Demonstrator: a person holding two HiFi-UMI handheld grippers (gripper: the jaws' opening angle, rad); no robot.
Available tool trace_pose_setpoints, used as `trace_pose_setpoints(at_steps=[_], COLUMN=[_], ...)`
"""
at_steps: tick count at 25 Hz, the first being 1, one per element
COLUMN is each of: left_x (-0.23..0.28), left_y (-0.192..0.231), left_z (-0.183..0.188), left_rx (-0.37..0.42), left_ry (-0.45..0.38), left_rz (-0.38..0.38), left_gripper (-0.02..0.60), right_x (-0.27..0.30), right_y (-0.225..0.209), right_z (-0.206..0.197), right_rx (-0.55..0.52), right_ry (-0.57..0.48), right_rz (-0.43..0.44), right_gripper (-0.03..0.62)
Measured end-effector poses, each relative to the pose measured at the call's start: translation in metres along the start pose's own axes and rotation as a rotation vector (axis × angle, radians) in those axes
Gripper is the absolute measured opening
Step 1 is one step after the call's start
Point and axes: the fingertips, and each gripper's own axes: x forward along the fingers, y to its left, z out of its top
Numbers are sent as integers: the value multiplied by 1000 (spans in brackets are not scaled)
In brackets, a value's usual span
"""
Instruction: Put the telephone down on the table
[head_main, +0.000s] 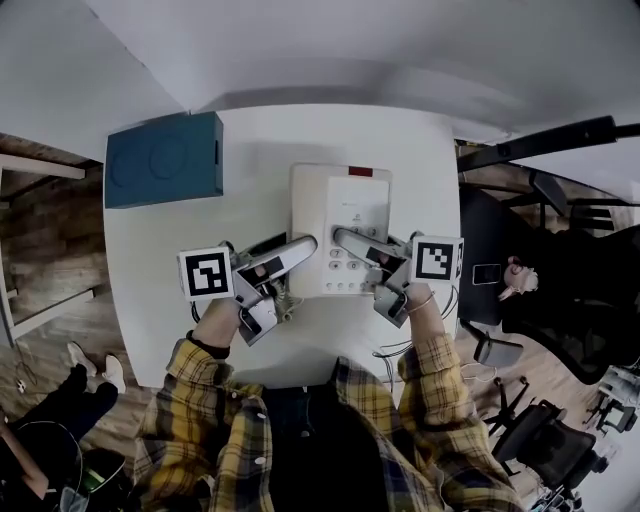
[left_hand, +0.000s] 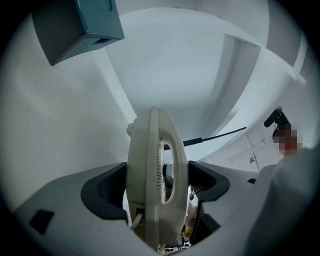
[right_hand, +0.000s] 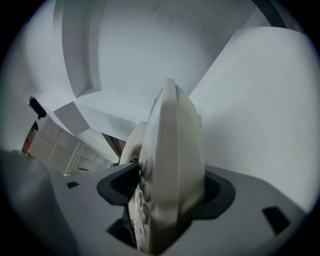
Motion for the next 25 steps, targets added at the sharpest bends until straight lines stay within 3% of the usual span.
trace_pose_setpoints(at_steps=[10, 25], left_x=[-2, -2], left_y=[28, 37], left_z=[2, 2], left_rx=[-53, -105], left_ry=[-6, -52], left_rz=[40, 16], left_gripper=[367, 371], right_x=[16, 22], right_y=[-23, -28], right_z=[-5, -6], right_rx=[28, 55], right_ry=[44, 111], right_rz=[-20, -44], right_gripper=[291, 291])
